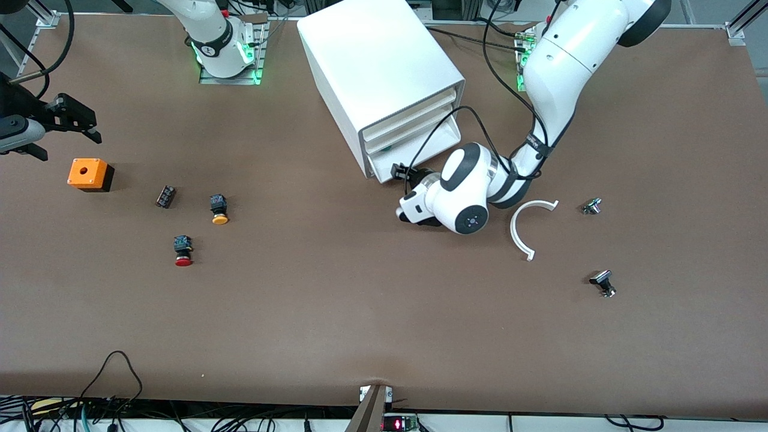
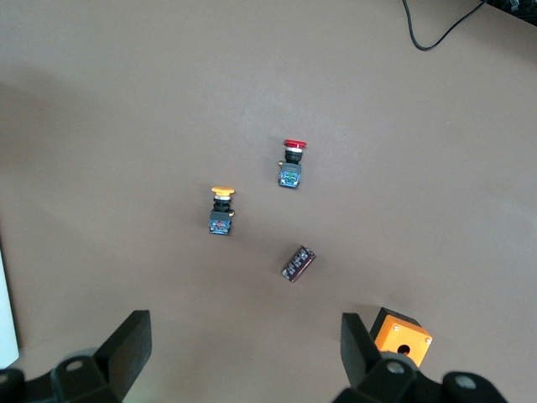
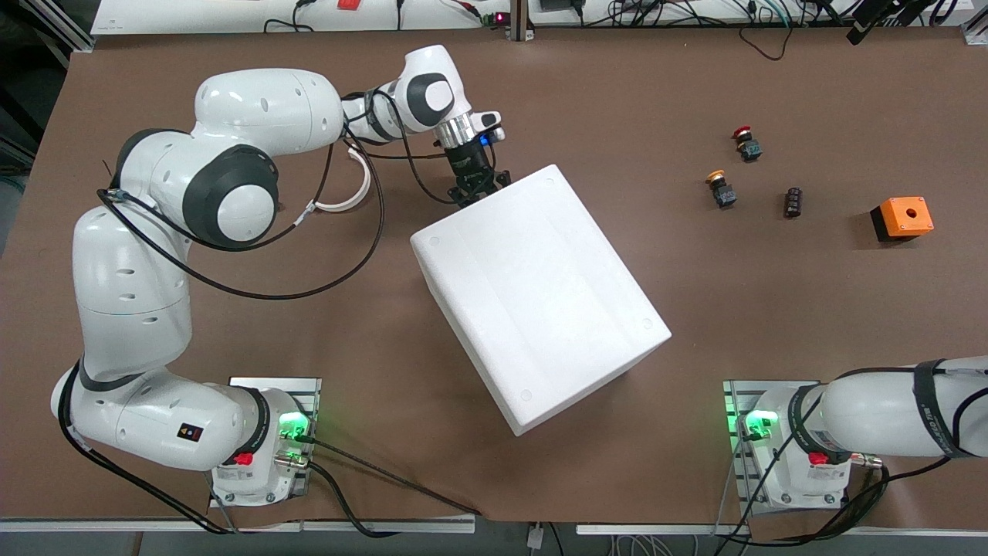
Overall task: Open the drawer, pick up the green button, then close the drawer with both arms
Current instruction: 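Pull the drawer open with the left gripper while the right gripper rises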
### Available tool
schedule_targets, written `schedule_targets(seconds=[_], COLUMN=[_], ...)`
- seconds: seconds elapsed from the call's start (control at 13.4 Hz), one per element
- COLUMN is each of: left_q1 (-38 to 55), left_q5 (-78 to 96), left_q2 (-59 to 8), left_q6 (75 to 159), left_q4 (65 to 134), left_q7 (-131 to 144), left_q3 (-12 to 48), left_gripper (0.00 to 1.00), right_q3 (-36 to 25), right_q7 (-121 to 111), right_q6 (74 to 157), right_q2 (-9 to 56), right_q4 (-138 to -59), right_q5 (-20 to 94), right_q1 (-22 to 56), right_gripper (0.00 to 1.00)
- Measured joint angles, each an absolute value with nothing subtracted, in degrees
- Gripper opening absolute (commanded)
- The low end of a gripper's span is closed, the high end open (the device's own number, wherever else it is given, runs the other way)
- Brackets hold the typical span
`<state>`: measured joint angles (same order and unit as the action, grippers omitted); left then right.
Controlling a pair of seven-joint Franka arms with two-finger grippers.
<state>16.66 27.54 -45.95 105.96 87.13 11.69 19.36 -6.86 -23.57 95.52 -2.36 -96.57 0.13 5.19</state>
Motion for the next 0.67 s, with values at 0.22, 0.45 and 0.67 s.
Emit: schedule_targets(seconds=[0.22, 0.45, 0.67], left_q1=[15.3, 14.1, 14.1], left_q5=[27.5, 27.5, 27.5], left_q2=[-46.2, -46.4, -46.5], left_q6=[105.7, 105.7, 105.7], left_q4=[86.4, 86.0, 85.4], left_q7=[11.3, 11.0, 10.9], left_q3=[18.7, 18.0, 17.3], left_gripper=[0.35, 0.35, 0.36], right_q3=[-6.9, -6.9, -6.9], right_q7=[-23.6, -23.6, -23.6], right_q6=[95.7, 95.9, 96.2], right_q2=[-1.8, -0.9, 0.2], right_q4=[-96.6, -96.6, -96.5], right_q5=[0.1, 0.1, 0.1], right_q1=[5.2, 5.2, 5.2], right_gripper=[1.00, 1.00, 1.00])
